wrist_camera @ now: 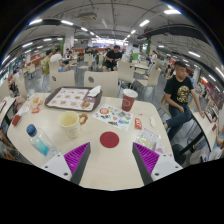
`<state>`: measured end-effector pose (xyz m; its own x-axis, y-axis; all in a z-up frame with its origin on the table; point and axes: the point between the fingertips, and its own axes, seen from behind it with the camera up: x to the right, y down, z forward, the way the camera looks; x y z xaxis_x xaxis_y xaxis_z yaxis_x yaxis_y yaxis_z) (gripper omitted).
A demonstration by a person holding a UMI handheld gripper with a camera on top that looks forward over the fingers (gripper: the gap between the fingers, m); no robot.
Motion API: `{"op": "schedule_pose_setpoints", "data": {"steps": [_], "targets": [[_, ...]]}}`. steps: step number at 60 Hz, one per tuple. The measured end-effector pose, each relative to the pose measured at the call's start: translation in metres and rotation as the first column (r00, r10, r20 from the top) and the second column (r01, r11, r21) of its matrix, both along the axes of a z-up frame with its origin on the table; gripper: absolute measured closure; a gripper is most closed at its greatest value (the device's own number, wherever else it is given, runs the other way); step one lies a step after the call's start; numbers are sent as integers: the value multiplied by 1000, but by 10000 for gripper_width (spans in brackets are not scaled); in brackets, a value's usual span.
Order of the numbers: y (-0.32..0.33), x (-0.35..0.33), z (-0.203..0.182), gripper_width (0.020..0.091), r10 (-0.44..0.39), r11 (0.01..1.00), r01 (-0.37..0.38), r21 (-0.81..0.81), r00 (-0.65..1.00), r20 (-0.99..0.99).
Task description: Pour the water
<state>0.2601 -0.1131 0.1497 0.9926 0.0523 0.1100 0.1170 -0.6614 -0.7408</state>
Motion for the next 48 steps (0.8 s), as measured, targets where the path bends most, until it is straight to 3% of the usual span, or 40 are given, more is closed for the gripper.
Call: {"op": "schedule_pose_setpoints", "data": {"steps": [15,28,38,48], "targets": [[-43,13,-26,251,-57,997,58,-45,998,28],[-102,-32,-48,245,-103,994,102,-47,994,-24],[-120,-114,-68,247,-66,998,66,-8,992,-107],[-97,-188,-77,248,6,996,5,84,992,-125]]}}
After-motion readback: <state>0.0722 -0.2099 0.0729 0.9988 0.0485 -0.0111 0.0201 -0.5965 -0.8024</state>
